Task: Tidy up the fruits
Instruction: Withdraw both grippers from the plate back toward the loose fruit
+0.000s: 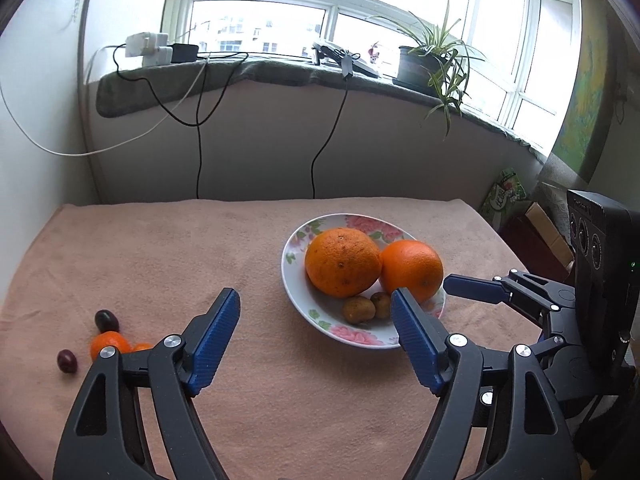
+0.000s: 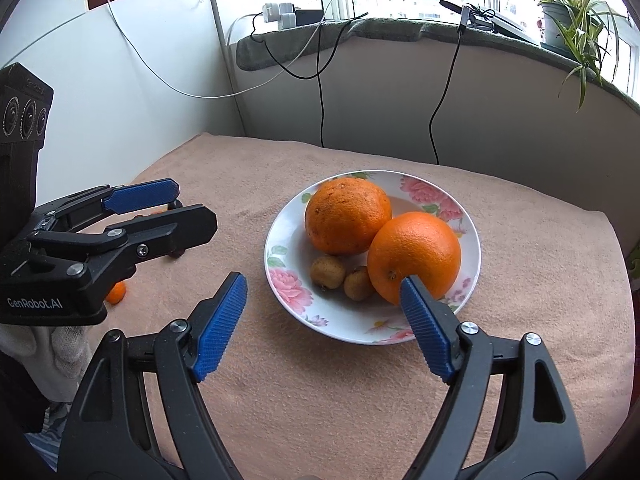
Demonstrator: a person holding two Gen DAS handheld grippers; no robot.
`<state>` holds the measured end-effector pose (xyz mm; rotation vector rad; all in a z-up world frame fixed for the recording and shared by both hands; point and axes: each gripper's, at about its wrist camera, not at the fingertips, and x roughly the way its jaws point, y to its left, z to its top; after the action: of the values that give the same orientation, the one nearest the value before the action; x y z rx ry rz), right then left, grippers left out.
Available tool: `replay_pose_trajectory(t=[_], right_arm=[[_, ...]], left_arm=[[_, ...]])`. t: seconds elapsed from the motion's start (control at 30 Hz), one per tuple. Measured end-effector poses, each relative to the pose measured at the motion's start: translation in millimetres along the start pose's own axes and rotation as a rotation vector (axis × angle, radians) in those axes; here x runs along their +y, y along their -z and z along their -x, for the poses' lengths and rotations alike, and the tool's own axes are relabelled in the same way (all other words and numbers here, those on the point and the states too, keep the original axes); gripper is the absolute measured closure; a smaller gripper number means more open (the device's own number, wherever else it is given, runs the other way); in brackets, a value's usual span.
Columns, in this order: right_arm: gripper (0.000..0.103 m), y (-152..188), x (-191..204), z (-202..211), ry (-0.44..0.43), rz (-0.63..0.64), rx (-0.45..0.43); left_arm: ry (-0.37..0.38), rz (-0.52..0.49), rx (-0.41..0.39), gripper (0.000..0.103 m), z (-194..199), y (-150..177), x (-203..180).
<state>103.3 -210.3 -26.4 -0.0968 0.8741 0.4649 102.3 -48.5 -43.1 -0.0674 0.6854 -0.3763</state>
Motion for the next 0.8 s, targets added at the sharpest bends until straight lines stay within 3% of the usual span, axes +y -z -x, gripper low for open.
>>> replay_pose_trajectory(t=[0.4,0.8], right_arm=[[0.021,-9.4,19.9,-3.1,-0.032,0.042,-0.001],[0.021,-24.6,50.3,-24.7,-0.114,0.091,0.023]], left_arm=[[-0.064,0.047,-0.048,0.025,31.2,4.8,35.2],[-0.216,0.195,-0.064,0.025,79.3,38.5,113.8]])
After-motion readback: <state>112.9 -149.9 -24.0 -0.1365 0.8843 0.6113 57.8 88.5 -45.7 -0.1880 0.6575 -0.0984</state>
